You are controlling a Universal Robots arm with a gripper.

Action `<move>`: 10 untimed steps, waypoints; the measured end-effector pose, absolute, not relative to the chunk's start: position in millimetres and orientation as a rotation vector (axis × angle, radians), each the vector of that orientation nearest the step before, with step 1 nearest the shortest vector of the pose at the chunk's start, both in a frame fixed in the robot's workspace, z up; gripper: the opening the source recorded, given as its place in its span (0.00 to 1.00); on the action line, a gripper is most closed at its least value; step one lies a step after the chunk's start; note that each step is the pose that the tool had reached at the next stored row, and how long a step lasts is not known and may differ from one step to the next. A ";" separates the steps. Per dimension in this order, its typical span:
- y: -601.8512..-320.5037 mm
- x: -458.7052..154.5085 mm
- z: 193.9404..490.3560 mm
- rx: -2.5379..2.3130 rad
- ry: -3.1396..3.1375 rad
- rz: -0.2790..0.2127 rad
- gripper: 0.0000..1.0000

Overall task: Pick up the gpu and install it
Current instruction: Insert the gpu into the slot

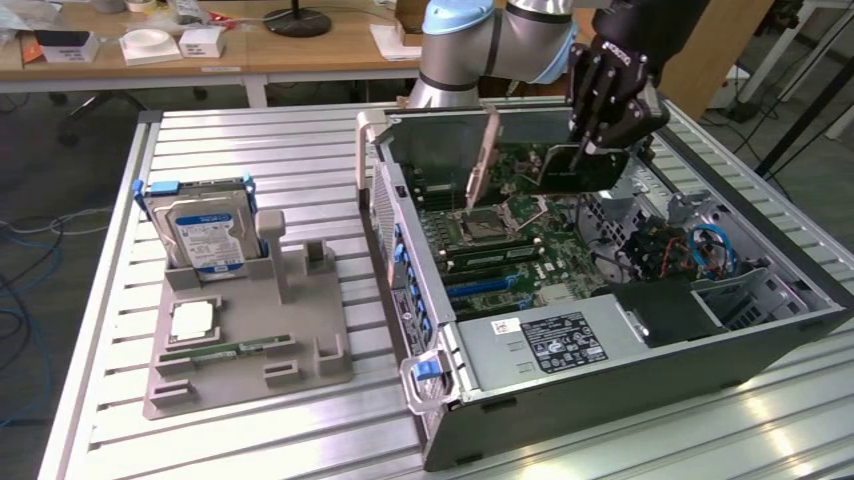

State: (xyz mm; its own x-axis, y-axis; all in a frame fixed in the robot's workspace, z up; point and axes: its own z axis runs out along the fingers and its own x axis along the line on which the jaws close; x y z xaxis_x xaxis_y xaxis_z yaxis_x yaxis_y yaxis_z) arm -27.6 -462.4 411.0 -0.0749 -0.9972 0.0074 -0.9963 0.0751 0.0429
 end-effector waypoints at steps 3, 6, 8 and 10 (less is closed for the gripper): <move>-462.4 -27.3 411.1 2.144 -2.248 -0.040 0.26; -462.4 -26.9 411.0 2.174 -2.218 -0.040 0.26; -462.4 -26.7 411.1 2.194 -2.198 -0.039 0.26; -462.4 -26.4 411.0 2.215 -2.177 -0.039 0.26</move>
